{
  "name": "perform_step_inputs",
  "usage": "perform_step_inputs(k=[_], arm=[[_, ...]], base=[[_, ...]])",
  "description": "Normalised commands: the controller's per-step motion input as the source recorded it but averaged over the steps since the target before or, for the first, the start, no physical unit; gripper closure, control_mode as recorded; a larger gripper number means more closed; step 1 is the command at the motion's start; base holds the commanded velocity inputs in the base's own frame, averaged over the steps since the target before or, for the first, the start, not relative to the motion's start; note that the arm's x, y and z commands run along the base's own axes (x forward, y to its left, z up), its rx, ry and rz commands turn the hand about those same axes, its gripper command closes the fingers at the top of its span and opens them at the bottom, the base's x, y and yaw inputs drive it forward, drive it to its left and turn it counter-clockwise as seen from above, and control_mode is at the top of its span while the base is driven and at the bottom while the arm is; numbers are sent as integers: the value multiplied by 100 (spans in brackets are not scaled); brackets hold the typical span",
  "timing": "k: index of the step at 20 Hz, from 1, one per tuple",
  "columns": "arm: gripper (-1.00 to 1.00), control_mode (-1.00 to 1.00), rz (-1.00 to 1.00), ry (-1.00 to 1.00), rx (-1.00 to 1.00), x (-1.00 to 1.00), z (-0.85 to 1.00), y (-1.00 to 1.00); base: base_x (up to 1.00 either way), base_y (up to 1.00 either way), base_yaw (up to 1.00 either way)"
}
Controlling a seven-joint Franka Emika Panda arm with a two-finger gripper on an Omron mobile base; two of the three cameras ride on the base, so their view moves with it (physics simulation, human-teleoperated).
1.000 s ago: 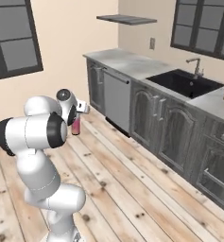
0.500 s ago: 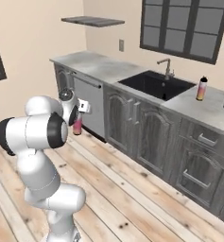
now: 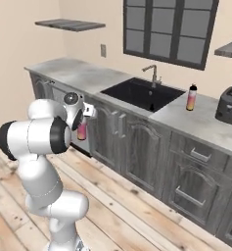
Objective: Place the large bottle from the dining counter next to the other large bottle outside the sink, and place the small bottle from the dining counter next to the other small bottle inside the sink.
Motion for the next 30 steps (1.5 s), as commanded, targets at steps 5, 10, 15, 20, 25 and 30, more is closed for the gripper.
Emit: perform_step_inputs(k=[5,10,15,20,25,30], arm=[[100,100,0,0,0,0,0,0],[100,100,0,0,0,0,0,0],[100,100,0,0,0,0,0,0],[100,100,0,0,0,0,0,0],[100,100,0,0,0,0,0,0],[100,100,0,0,0,0,0,0]], base=[[44,0,-31],[46,0,-33],[64,0,-27],[55,4,-28],[46,10,-27],[57,13,-22]])
